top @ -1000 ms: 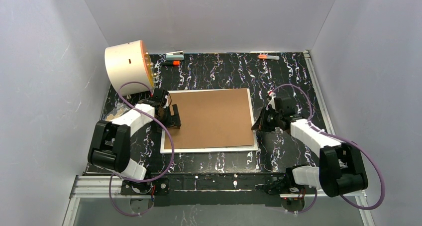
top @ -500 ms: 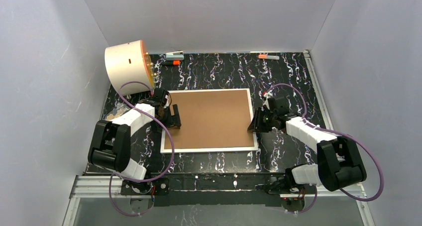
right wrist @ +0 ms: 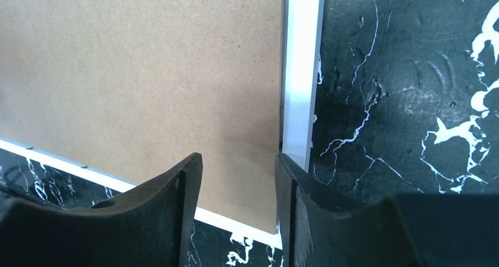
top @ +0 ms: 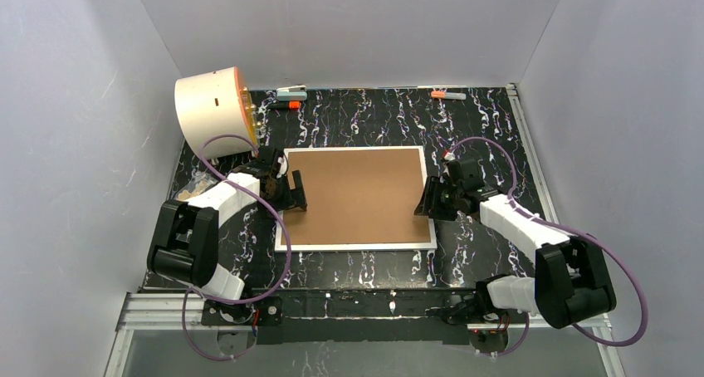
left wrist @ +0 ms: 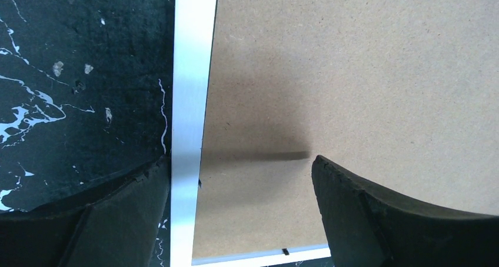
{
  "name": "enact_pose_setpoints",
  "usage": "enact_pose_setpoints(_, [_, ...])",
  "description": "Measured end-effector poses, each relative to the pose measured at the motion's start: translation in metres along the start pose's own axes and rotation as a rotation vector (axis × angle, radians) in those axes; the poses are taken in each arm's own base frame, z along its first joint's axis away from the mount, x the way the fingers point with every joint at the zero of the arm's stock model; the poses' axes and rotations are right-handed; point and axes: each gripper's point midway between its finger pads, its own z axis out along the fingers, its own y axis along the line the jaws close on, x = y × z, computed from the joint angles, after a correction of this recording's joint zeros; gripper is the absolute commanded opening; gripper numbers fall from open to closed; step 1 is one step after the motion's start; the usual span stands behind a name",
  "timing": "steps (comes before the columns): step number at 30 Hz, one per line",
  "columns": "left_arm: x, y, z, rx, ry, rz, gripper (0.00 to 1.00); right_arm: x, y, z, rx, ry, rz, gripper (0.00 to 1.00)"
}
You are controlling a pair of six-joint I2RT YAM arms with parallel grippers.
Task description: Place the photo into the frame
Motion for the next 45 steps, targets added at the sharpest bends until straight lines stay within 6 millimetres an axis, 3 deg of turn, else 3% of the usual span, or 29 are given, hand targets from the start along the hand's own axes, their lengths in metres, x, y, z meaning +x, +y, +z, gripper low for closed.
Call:
enact_pose_setpoints(8, [0.000, -0.001, 0.000, 0.007, 0.000, -0.001, 0.88, -0.007, 0.003, -0.011, 0.004, -0.051, 0.001, 0.58])
enact_pose_setpoints(18, [0.000, -0.001, 0.000, 0.008, -0.001, -0.001, 0.88, 0.014, -0.036, -0.003, 0.208, 0.028, 0.084, 0.59])
enact_pose_setpoints(29, [0.000, -0.002, 0.000, 0.012, -0.005, 0.000, 0.88, 0.022, -0.026, 0.008, 0.138, 0.090, 0.100, 0.57])
enact_pose_setpoints(39, [0.000, -0.002, 0.000, 0.016, -0.009, 0.002, 0.89, 0.023, -0.025, 0.010, 0.122, 0.108, 0.101, 0.48])
enact_pose_setpoints(45, [0.000, -0.002, 0.000, 0.016, -0.010, 0.002, 0.89, 0.023, -0.025, 0.010, 0.129, 0.124, 0.103, 0.55])
